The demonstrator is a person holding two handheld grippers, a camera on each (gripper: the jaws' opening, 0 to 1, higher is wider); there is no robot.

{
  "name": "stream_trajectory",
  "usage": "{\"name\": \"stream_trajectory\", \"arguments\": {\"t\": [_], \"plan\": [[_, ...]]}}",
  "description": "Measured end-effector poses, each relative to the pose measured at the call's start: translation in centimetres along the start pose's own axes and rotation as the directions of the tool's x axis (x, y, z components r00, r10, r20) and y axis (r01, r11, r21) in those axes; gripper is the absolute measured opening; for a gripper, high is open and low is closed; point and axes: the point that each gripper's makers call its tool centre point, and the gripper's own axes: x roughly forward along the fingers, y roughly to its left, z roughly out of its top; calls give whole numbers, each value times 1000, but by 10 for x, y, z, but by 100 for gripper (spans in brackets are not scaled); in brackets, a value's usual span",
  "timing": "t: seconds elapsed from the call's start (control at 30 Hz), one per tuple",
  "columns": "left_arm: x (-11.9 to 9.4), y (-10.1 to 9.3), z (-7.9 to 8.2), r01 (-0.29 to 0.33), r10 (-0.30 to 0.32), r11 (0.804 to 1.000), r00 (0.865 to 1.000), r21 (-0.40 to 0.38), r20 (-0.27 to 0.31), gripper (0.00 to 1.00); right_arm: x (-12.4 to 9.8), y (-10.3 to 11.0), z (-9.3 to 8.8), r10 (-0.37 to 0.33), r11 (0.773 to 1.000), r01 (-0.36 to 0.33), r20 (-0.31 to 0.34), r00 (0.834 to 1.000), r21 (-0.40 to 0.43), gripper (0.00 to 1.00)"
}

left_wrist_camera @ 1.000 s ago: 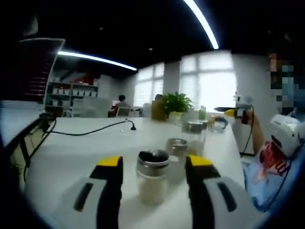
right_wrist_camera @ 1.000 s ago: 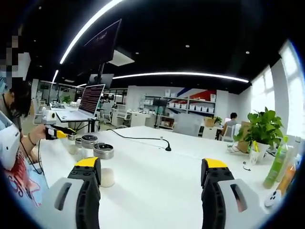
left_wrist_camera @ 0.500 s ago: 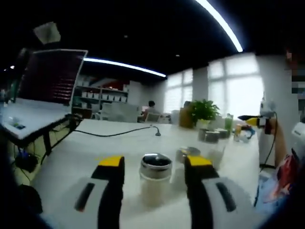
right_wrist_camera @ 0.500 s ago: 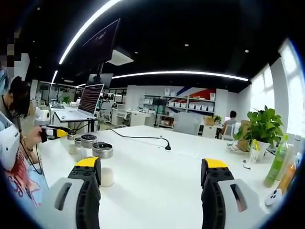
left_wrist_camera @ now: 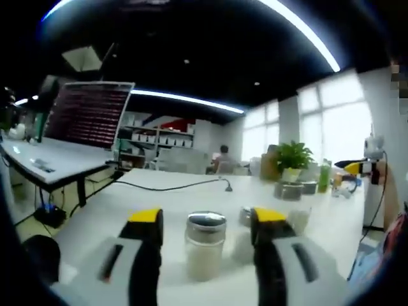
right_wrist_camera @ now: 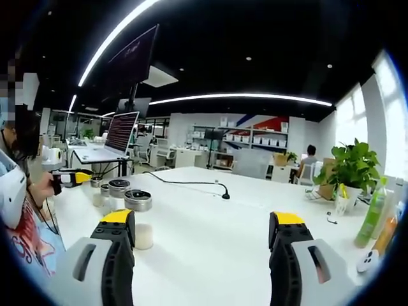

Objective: Rotate the seasoning bottle until the label or dispensing opening points toward the visible target arrow and the bottle remains upright within the marked orientation range

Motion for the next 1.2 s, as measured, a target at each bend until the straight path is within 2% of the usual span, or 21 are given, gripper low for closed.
{"name": "stream_trajectory", "arguments": {"t": [0.17,0.27,0.4,0.47,0.63,0.87,1.0,1.07,1.13,1.2], "plan": [[7,-6,-3,-19,19,1000,1000,-23,17,61,-2,-2,0,-12,1000,12,3,1000,-1,89],[6,3,-6,-104,103,994,994,21,34,63,-3,-3,1,-18,1000,18,6,1000,2,90],[6,12,-10,-146,147,989,988,-13,42,64,-3,-4,-1,-17,1000,17,0,1000,9,90],[6,16,-14,-169,170,985,985,-10,24,64,-3,-3,0,-15,1000,15,3,1000,11,90],[11,15,-17,-172,172,985,985,20,25,52,-5,1,4,-1,1000,1,16,1000,6,90],[20,12,-28,-160,160,987,987,28,-22,51,-3,-1,2,1,1000,-2,10,1000,16,90],[21,8,-25,-159,159,987,987,31,-15,50,-1,-2,1,4,1000,-4,5,1000,19,90],[22,6,-19,-163,163,985,987,65,7,47,-1,-3,1,0,1000,0,7,1000,17,90],[24,6,-17,-150,150,987,989,58,11,43,-1,-3,1,-2,1000,2,7,1000,15,90],[26,6,-19,-142,142,989,990,46,-1,45,-2,-4,1,-4,1000,3,8,1000,16,90]]}}
